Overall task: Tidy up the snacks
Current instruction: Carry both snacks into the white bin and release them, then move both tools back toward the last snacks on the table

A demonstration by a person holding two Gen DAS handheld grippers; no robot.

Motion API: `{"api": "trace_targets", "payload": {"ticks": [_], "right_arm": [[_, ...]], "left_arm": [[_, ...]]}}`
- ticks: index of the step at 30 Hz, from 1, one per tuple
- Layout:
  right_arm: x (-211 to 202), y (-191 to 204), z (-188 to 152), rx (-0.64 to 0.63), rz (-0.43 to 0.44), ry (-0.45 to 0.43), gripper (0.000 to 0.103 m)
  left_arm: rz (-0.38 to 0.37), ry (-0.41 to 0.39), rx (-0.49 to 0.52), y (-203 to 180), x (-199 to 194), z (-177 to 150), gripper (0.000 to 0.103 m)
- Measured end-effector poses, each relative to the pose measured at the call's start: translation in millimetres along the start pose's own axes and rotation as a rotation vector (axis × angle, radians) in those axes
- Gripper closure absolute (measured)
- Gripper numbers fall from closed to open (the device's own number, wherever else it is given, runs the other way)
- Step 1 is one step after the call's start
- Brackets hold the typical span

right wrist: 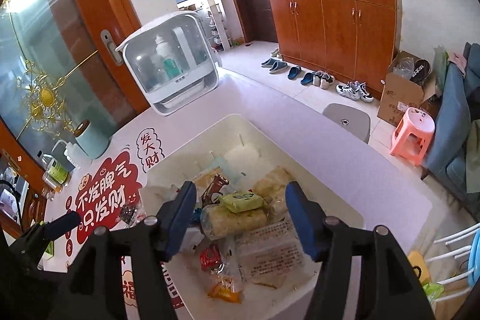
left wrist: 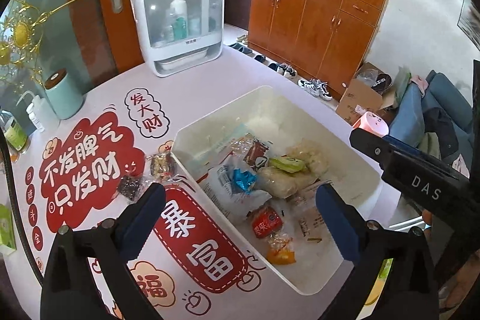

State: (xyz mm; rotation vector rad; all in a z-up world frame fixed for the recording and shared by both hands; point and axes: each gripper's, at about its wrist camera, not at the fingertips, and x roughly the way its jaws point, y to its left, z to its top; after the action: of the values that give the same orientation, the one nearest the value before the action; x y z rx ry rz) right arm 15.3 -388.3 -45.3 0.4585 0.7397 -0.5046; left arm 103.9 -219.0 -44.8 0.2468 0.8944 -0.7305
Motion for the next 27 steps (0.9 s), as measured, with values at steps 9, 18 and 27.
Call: {"api": "trace_targets", "payload": {"ticks": [9, 18, 27], "right_arm": [[-2.9, 7.6, -7.6, -0.02, 0.009, 0.011, 0.041], [1.7, 15.4, -28.0, -0.052, -0.001, 0.058, 0.041], [7.8, 30.3, -52.0, -0.095, -0.002, 0.115, 0.041]], "left_arm": [[0.025, 0.02, -0.023, 3.1, -3.4, -9.2, 0.003], [0.045, 0.051, -0.044, 12.3, -4.2, -29.9, 0.003], [0.075, 0.074, -0.092, 35.2, -8.6, -53.6, 0.003]]}}
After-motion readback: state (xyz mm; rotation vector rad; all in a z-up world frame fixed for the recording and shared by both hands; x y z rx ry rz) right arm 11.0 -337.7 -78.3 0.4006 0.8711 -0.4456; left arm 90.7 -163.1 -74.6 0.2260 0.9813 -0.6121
